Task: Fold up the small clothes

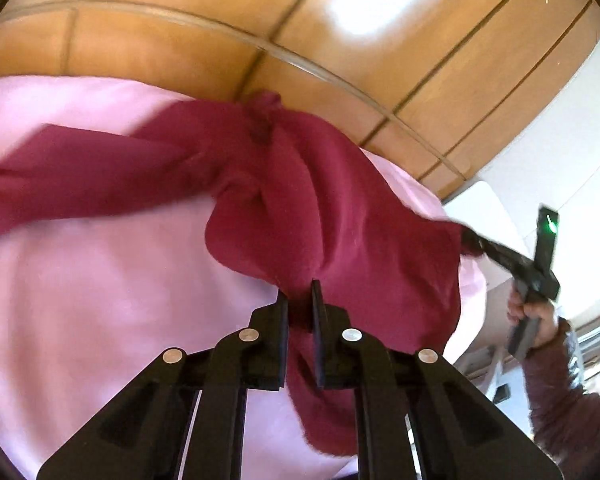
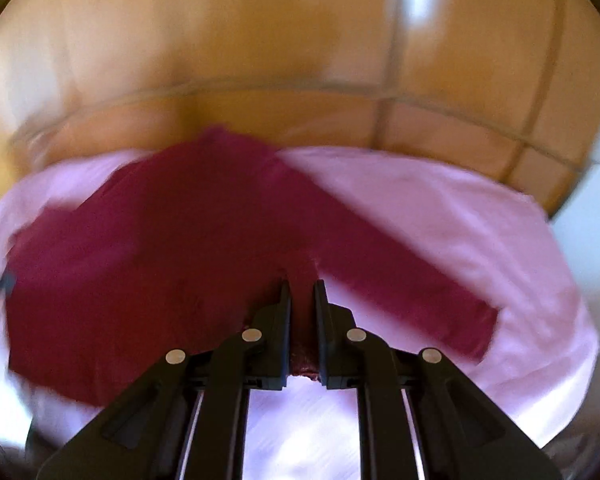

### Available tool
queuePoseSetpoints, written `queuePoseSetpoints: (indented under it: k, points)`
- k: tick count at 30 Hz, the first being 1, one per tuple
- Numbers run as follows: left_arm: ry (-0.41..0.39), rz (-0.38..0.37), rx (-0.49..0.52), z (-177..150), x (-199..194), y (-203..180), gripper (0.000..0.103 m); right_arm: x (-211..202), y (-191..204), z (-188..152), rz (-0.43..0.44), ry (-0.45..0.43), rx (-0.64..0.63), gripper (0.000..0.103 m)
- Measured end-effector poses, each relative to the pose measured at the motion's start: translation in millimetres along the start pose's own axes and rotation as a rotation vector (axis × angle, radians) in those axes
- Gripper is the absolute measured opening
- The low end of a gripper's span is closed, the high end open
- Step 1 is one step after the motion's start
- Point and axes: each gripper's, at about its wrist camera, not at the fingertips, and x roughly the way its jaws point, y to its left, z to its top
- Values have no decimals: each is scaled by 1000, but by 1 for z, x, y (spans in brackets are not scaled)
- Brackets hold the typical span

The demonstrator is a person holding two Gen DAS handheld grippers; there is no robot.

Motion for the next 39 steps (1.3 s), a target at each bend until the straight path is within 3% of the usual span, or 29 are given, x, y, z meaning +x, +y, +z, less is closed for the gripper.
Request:
queuePoseSetpoints:
  k: [6,10,12,13,14,16,17,18,19,21,25,27,29,31,35,38,39]
  points:
    - [19,90,3,-45,-42,28,8,-11,82,-82,243,187,-137,9]
    - [53,146,-18,-82,-41,40,8,-9,120,-133,328,322,-210,9]
    - [61,169,-66,-90,-40,50,9,-8,125,-141,335,353,-230,9]
    - [63,146,-103,-93,-39,56,9,-7,126,-143,340,369,-240,10]
    - [49,128,-146,-95,-43,64,9,-8,125,-141,342,377,-243,16]
    - [13,125,-190,-91,-51,75,14,-9,115,-130,344,382,-240,43]
    - [-20,139,-239,-87,-58,88,30,-12,112,-125,328,362,-237,62]
    - [-51,153,-283,-81,-63,97,43,-14,110,-118,310,332,-224,63]
    - [-89,165,-336,-79,-71,110,46,-17,106,-114,305,318,-210,63]
    - [-166,191,-446,-67,-87,139,47,-16,94,-99,284,281,-164,73]
    - [-248,343,-605,-51,-109,189,48,-4,83,-73,243,225,-54,76]
    - [-305,393,-674,-44,-122,215,65,5,80,-64,229,209,-15,77]
    - [-346,455,-708,-37,-132,235,71,16,82,-56,235,205,15,77]
    - [-357,472,-738,-25,-134,256,75,27,94,-52,240,205,20,78]
    - [-347,420,-779,-2,-114,275,75,45,113,-52,260,225,27,79]
    - [-328,415,-741,15,-97,278,75,53,127,-51,258,227,-1,79]
    - [-310,428,-715,22,-87,278,57,56,129,-51,258,229,-7,79]
